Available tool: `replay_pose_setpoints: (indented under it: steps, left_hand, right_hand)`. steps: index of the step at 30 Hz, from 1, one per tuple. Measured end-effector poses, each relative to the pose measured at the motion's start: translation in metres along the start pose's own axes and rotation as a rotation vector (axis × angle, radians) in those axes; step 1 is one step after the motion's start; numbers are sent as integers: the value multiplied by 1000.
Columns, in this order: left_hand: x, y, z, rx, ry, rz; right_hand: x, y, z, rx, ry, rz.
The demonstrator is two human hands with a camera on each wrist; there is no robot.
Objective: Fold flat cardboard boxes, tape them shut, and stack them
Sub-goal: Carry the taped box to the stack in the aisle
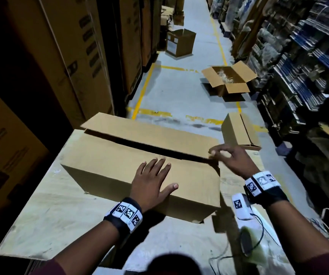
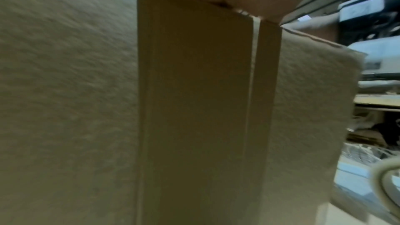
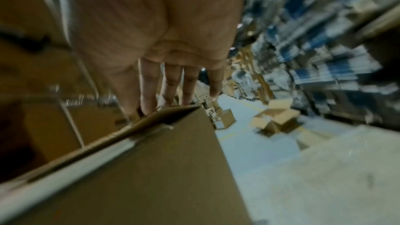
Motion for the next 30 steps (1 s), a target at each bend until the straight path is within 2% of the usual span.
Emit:
replay_pose_setpoints:
  steps: [2, 5, 10, 13, 16, 19, 22, 24, 26, 30]
  left_hand:
    - [1, -13, -2, -24, -36, -35]
    - [0, -38, -7, -19, -30, -85]
    - [12, -88, -15, 0, 10, -93]
    - [24, -95, -14, -1, -19, -92]
    - [30, -79, -11, 55, -56, -261]
    - [38, -44, -3, 167, 32, -398]
    - [35, 2, 10, 181, 113, -392]
    - [18, 31, 19, 54, 42, -370]
    - [-9, 49, 23, -141, -42, -351]
    - [-49, 47, 7, -338, 32, -319]
  right_hand:
    - [7, -17, -7, -210, 73, 42]
    - [34, -21, -6, -271, 111, 43]
    - [76, -19, -14, -350, 271, 70]
    - [80, -26, -12, -337, 230, 33]
    - [67, -43, -8, -322, 142, -72]
    - [39, -52, -9, -293, 4, -130]
    - [4, -55, -18, -291, -132, -215]
    - [-22, -46, -31, -299, -185, -216]
    - [-49, -33, -58, -278, -144, -173]
    - [-79, -19, -110, -191, 25, -135]
Point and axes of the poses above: each hand's wrist, its own x-axis towards the middle knuckle, its own z-axis out of the back of the hand, y = z × x, the point moved 5 cm from there along x, towards the middle knuckle, and after that the axes turned 11 degrees about y, right-handed, at the moved point
